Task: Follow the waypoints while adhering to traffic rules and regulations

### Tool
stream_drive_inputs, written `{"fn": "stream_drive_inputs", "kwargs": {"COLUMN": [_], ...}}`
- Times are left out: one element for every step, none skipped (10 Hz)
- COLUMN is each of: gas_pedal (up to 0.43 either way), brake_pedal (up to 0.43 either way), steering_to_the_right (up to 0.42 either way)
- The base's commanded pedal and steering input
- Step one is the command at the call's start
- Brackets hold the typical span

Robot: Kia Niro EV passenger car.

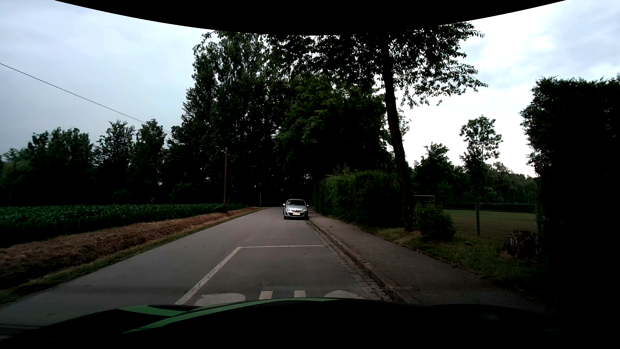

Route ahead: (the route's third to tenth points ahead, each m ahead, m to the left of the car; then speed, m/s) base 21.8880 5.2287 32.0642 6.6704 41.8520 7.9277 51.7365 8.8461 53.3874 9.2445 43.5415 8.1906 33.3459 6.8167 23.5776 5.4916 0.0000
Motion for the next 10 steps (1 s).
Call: {"fn": "stream_drive_inputs", "kwargs": {"gas_pedal": [0.000, 0.000, 0.000, 0.000, 0.000, 0.000, 0.000, 0.000, 0.000, 0.000], "brake_pedal": [0.329, 0.329, 0.329, 0.329, 0.329, 0.335, 0.329, 0.329, 0.329, 0.335], "steering_to_the_right": [-0.013, -0.013, -0.013, -0.013, -0.013, -0.013, -0.013, -0.013, -0.013, -0.013]}}
